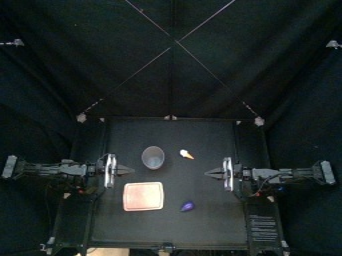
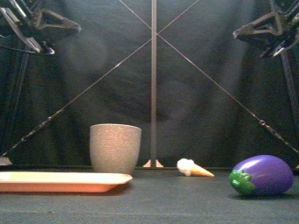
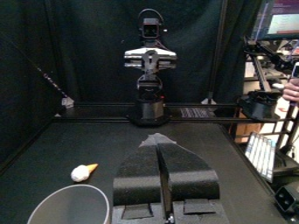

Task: Pick the ice cream then place it in the grey bowl
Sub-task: Pick the ice cream

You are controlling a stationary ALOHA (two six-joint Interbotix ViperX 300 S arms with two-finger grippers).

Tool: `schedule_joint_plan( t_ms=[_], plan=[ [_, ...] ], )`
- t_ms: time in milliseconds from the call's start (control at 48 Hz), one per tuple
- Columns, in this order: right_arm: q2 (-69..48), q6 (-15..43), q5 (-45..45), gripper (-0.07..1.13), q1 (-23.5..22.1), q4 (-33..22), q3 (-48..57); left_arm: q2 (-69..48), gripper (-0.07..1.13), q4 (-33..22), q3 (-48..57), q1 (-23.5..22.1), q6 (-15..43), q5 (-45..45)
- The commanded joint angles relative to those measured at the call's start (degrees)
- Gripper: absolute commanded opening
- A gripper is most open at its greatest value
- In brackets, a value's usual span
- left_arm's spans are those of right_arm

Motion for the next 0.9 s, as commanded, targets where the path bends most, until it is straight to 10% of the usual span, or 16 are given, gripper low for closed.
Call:
schedule_joint_plan(
  t_ms=[21, 417, 896],
  plan=[
    [1.41, -0.18, -0.18, -0.03, -1.23, -0.09, -1.49, 0.44, -0.06, -0.09, -0.53, 1.32, 0.09, 0.09],
    [21.18, 0.09, 1.58, 0.22, -11.60, -0.70, -3.16, 0.35, -0.03, -0.09, -0.44, 1.49, 0.09, 0.09],
    [40.96, 0.00, 1.58, 0.98, -20.74, -0.88, -13.01, -0.09, -0.03, 0.00, -0.26, 1.49, 0.18, 0.09]
  ],
)
